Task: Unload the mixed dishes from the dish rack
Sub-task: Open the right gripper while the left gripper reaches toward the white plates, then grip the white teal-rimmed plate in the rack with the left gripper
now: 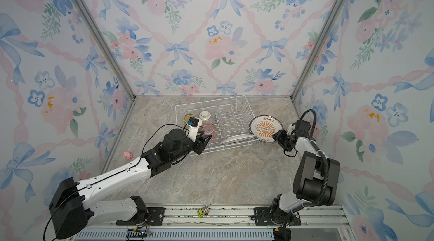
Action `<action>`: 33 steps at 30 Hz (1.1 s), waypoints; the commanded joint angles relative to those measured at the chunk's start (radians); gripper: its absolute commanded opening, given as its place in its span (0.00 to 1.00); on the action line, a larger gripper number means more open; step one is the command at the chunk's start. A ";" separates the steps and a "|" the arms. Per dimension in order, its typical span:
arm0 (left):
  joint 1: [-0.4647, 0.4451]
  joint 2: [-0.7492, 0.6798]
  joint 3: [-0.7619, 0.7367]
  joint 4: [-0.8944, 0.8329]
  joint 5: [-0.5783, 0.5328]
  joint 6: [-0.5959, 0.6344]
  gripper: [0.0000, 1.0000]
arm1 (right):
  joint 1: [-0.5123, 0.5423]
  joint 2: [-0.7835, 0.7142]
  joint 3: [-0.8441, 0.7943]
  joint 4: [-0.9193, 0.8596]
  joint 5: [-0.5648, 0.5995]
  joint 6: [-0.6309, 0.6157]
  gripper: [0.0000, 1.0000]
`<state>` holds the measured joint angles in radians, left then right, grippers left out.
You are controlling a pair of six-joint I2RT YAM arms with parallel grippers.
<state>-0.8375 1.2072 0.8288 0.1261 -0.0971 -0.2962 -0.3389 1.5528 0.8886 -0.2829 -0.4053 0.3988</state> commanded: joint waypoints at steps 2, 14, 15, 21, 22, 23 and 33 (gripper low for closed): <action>0.002 0.024 0.023 -0.016 0.012 0.026 0.46 | 0.009 0.004 0.023 -0.036 0.041 -0.013 0.61; -0.143 0.220 0.264 -0.215 -0.011 0.253 0.38 | -0.055 -0.242 -0.026 -0.062 0.037 -0.007 0.62; -0.166 0.237 0.283 -0.227 -0.018 0.291 0.38 | -0.053 -0.253 -0.028 -0.058 0.030 -0.004 0.62; -0.260 0.312 0.360 -0.277 -0.098 0.428 0.38 | -0.032 -0.286 -0.036 -0.040 0.010 0.016 0.63; -0.270 0.325 0.368 -0.276 -0.118 0.446 0.37 | -0.025 -0.287 -0.037 -0.037 0.008 0.017 0.63; -0.280 0.338 0.375 -0.277 -0.143 0.462 0.37 | -0.021 -0.289 -0.038 -0.035 0.007 0.021 0.62; -0.310 0.515 0.500 -0.276 -0.405 0.541 0.33 | -0.007 -0.308 -0.061 -0.011 -0.002 0.022 0.63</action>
<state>-1.1469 1.6955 1.2919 -0.1303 -0.4026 0.2028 -0.3523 1.2732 0.8471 -0.2962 -0.3950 0.4179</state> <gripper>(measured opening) 0.333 0.626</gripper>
